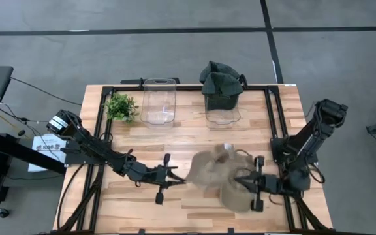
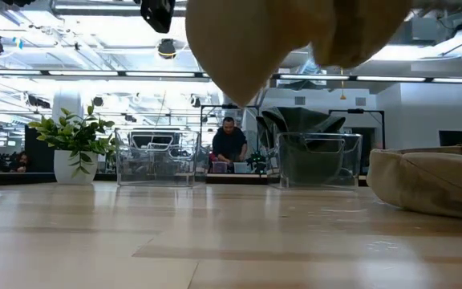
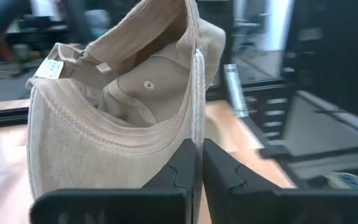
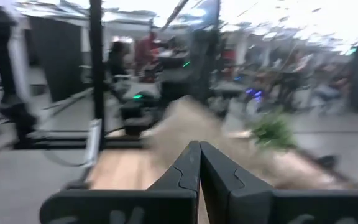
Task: Pick & Place hat
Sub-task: Put the left brown cap into the left transparent bin
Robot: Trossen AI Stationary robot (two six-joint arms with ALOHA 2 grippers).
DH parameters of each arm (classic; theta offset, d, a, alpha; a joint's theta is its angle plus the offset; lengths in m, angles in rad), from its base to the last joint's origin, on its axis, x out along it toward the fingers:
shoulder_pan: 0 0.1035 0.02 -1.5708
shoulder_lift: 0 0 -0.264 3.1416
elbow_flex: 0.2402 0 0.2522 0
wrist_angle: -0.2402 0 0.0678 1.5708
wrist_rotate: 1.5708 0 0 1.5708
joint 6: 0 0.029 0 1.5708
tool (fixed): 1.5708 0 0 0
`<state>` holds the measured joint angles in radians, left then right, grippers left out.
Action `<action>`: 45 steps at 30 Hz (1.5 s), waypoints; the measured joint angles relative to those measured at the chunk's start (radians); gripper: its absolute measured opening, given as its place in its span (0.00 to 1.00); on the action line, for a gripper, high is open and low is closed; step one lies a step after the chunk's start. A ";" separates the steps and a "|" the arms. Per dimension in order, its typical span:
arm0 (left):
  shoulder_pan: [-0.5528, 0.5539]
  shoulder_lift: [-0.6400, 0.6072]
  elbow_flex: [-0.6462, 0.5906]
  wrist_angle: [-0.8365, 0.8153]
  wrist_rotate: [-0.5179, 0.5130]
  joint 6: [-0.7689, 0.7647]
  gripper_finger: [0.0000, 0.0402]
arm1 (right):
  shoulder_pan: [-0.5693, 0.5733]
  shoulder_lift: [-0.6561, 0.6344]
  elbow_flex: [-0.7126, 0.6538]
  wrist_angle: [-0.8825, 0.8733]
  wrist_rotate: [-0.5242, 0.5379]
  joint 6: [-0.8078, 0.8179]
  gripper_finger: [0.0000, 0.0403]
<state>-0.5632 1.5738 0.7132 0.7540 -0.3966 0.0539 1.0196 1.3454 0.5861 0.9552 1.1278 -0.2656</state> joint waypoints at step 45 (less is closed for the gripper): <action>0.044 0.000 -0.002 -0.182 0.049 0.071 0.03 | -0.236 -0.044 0.000 -0.379 -0.339 0.538 0.00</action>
<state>-0.5188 1.5734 0.7113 0.5722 -0.3477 0.1253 0.7838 1.3012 0.5861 0.5762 0.7890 0.2722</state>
